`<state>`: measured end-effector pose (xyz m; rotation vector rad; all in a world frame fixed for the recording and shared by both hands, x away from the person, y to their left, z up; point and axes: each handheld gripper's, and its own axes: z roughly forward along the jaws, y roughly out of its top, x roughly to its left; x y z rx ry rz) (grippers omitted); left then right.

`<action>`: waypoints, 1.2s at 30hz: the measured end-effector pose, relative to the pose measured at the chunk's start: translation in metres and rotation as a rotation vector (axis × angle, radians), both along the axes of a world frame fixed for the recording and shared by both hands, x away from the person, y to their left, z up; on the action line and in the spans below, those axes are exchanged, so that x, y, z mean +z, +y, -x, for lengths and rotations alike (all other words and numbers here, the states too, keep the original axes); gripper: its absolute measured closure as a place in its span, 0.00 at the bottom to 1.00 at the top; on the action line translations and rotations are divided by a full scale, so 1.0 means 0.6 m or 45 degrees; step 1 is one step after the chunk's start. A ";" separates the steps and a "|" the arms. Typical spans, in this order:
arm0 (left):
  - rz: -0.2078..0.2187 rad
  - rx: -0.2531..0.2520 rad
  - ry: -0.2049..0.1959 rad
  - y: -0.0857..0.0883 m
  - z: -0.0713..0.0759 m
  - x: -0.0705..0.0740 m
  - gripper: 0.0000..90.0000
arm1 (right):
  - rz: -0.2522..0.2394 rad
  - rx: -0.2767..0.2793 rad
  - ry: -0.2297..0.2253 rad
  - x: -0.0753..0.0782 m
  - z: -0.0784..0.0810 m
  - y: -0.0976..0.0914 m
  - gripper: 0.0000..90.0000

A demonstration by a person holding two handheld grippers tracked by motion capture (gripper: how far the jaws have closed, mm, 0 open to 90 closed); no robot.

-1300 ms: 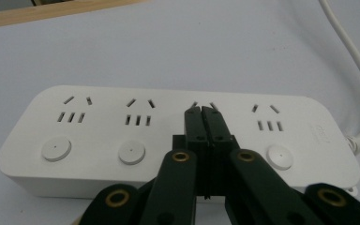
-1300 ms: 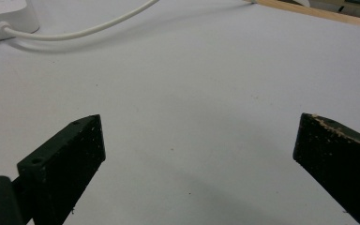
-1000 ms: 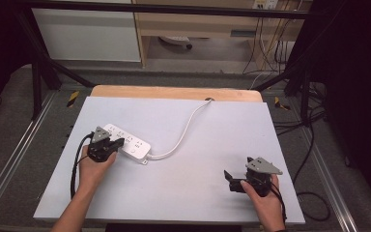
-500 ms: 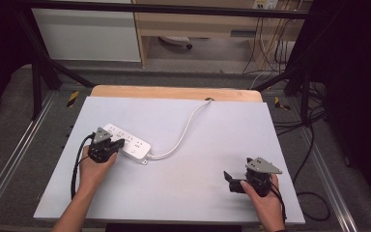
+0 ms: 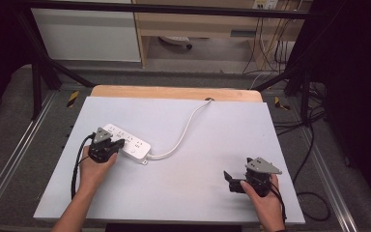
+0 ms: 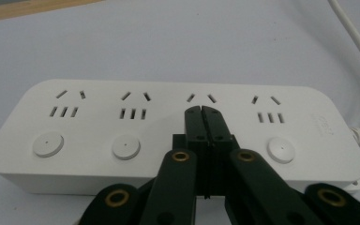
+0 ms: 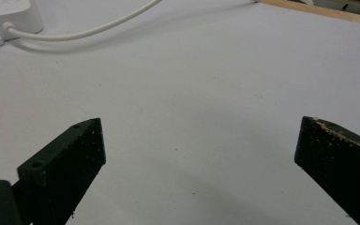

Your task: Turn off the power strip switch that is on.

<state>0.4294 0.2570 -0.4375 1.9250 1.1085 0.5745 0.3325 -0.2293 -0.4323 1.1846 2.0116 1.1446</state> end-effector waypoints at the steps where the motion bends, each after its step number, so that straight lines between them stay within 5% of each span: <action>1: 0.008 -0.003 0.001 0.000 0.000 -0.001 1.00 | -0.002 0.000 0.001 0.000 0.000 0.000 0.03; 36: 0.022 0.007 0.000 0.004 -0.002 -0.004 1.00 | -0.003 -0.001 0.001 0.000 0.000 0.000 0.03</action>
